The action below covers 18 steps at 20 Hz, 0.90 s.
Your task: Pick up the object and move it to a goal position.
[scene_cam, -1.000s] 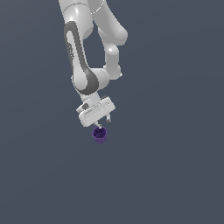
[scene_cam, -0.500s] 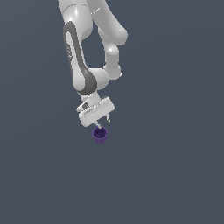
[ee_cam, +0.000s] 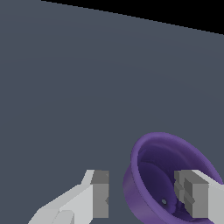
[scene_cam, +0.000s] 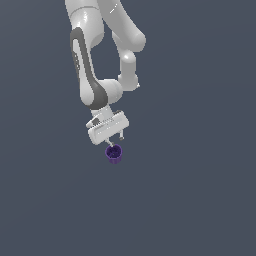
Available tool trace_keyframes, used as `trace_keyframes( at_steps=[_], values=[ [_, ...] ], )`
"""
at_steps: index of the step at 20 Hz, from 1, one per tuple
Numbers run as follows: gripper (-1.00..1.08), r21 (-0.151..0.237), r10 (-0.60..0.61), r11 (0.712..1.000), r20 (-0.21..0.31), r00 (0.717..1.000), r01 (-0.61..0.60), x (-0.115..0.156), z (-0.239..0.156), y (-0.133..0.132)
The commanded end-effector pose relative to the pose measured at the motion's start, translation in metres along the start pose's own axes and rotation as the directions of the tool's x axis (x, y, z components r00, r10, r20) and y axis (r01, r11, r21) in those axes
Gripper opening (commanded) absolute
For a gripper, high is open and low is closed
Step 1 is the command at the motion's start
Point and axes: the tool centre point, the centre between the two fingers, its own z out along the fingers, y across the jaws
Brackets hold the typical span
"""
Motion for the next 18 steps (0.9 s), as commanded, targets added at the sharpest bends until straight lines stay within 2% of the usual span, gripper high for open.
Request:
trace_keyframes(
  at_steps=[1,12,13,18],
  values=[
    [0.28,0.000,0.001,1.000,0.000,1.000,-0.001,0.000,0.004,0.000],
    [0.28,-0.001,0.004,1.000,0.002,1.000,-0.004,-0.003,0.027,0.000],
    [-1.00,-0.001,0.004,1.000,0.002,1.000,-0.004,-0.003,0.027,0.000],
    [-1.00,-0.001,0.004,1.000,0.002,1.000,-0.004,-0.003,0.027,0.000]
  ],
)
